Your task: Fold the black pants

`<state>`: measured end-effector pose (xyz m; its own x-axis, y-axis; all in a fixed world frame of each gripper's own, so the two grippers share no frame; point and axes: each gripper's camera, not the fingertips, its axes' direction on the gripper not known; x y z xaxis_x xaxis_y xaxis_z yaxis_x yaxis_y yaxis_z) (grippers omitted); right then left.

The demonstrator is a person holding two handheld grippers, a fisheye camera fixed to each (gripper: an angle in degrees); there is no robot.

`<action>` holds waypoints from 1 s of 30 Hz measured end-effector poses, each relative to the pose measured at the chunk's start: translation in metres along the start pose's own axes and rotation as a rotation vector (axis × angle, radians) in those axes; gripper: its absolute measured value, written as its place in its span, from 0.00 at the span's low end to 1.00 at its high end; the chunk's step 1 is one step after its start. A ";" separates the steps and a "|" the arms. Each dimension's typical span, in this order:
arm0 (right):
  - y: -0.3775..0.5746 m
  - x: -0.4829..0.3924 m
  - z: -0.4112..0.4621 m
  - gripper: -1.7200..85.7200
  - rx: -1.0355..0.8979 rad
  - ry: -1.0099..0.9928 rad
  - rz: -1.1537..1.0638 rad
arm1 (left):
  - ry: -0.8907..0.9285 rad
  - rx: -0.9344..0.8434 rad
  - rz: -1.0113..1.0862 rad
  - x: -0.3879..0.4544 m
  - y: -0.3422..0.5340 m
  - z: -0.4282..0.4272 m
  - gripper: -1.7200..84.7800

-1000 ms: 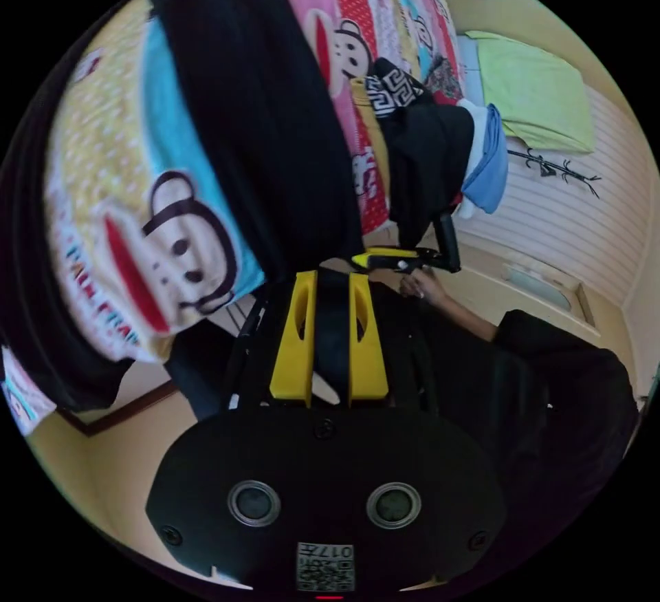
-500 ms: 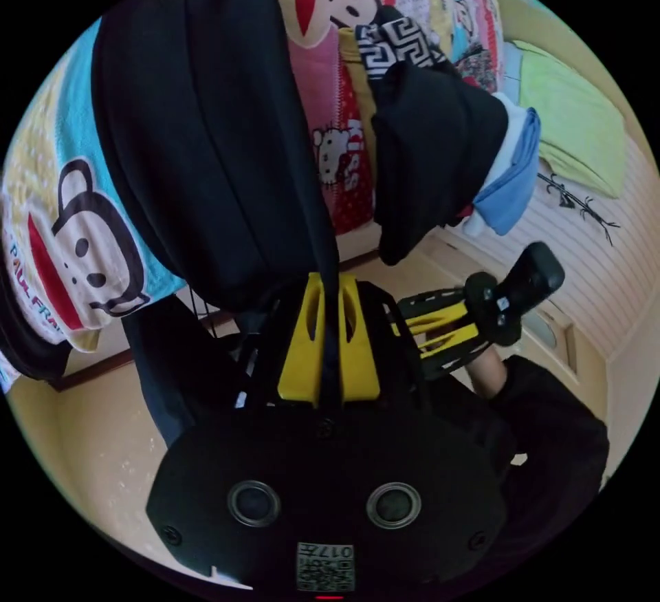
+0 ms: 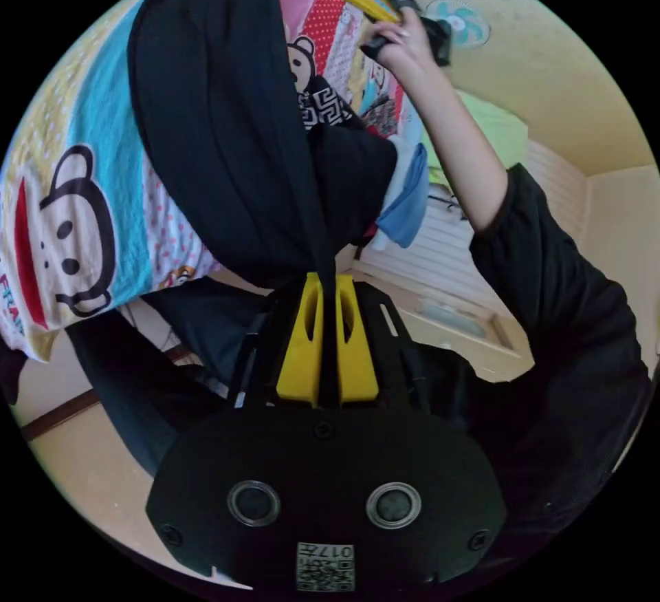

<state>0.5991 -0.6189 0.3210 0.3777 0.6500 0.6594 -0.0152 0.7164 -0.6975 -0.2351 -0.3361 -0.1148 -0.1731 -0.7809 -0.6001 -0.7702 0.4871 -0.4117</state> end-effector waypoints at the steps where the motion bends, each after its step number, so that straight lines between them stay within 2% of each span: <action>1: -0.029 0.011 0.022 0.17 0.011 0.026 0.069 | 0.073 0.021 -0.017 -0.005 0.006 -0.014 0.02; 5: -0.090 0.043 0.069 0.16 0.171 -0.256 0.243 | 0.250 0.081 0.006 -0.015 0.019 -0.058 0.02; 6: -0.096 0.045 0.075 0.16 0.186 -0.276 0.259 | 0.302 0.100 0.017 -0.019 0.024 -0.072 0.02; 8: -0.116 0.049 0.096 0.11 0.226 -0.355 0.283 | 0.387 0.126 0.032 -0.025 0.033 -0.093 0.02; 11: -0.134 0.033 0.128 0.07 0.249 -0.548 0.216 | 0.564 0.180 0.029 -0.041 0.056 -0.131 0.02; 16: -0.161 -0.042 0.203 0.06 0.229 -0.658 0.079 | 0.898 0.403 -0.017 -0.086 0.118 -0.219 0.02; 18: -0.171 -0.075 0.243 0.06 0.209 -0.696 0.047 | 0.939 0.484 -0.061 -0.108 0.138 -0.248 0.02; 21: -0.181 -0.117 0.314 0.06 0.172 -0.665 0.043 | 0.912 0.605 -0.109 -0.153 0.160 -0.289 0.02; 24: -0.175 -0.127 0.379 0.06 0.126 -0.597 0.077 | 0.903 0.651 -0.249 -0.206 0.170 -0.315 0.02; 26: -0.164 -0.120 0.409 0.06 0.100 -0.521 0.097 | 0.826 0.686 -0.275 -0.226 0.175 -0.342 0.02; 30: -0.133 -0.115 0.420 0.06 -0.017 -0.626 -0.035 | 0.539 0.594 -0.364 -0.252 0.177 -0.386 0.03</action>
<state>0.1691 -0.6826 0.4556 -0.2360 0.6551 0.7177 0.0044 0.7393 -0.6734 -0.5643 -0.2038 0.2283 -0.3611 -0.9323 -0.0185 -0.4137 0.1779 -0.8928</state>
